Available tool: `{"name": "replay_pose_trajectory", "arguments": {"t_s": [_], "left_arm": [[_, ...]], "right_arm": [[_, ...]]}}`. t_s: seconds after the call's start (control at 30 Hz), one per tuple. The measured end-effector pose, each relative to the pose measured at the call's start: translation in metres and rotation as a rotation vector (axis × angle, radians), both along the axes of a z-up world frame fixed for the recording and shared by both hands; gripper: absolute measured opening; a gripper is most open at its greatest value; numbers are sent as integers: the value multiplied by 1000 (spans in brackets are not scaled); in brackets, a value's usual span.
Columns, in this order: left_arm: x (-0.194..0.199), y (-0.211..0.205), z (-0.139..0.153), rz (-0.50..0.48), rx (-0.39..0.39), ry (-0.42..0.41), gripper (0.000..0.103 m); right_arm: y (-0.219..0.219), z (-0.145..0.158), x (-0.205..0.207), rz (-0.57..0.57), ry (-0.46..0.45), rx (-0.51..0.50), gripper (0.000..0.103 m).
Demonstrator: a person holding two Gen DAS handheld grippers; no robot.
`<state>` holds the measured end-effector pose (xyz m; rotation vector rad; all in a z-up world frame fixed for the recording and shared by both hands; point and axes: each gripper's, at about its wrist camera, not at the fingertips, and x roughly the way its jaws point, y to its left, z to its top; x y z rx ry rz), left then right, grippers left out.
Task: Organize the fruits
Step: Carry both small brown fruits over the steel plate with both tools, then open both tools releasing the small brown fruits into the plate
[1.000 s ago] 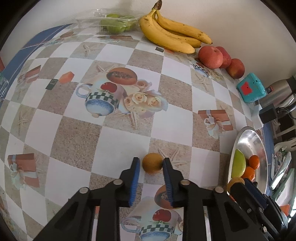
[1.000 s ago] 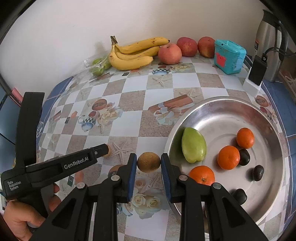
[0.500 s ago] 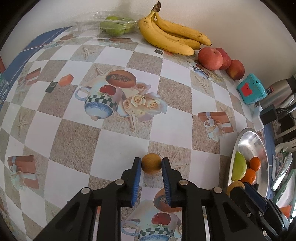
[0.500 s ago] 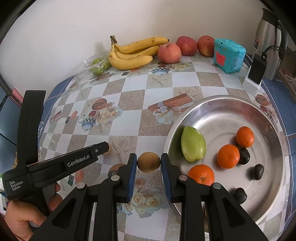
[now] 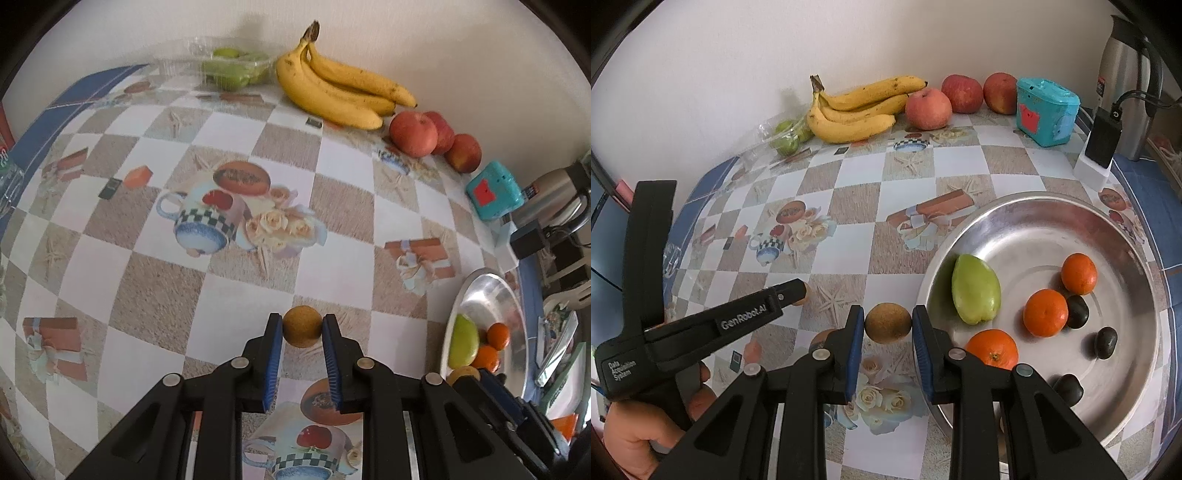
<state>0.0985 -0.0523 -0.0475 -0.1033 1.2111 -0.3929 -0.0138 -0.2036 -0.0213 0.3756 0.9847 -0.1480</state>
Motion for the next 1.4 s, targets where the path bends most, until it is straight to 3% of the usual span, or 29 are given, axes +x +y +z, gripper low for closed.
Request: {"name": "replay_pose_trajectory", "arguments": {"t_s": [0.23,0.4,0.77,1.03,1.4], "left_arm": [[-4,-5,19,-14,-12,-33,24],[-10,-14,23,-41,-54,-1,24],[-52,-72,37,-225,-53,-10,24],[-85,-111,38,-354,18,-60,24],[-88,-116,26,-367,48,-33,24]], "right_arm": [[-20,2,-8,-70,-3,29,28],[-48,2,-22,-168,-1,38,28],[-105,-5,-61,-384,48,72,28],[-113,0,-74,-414,41,90,28],[-106,-11,-70,-384,100,119,28]]}}
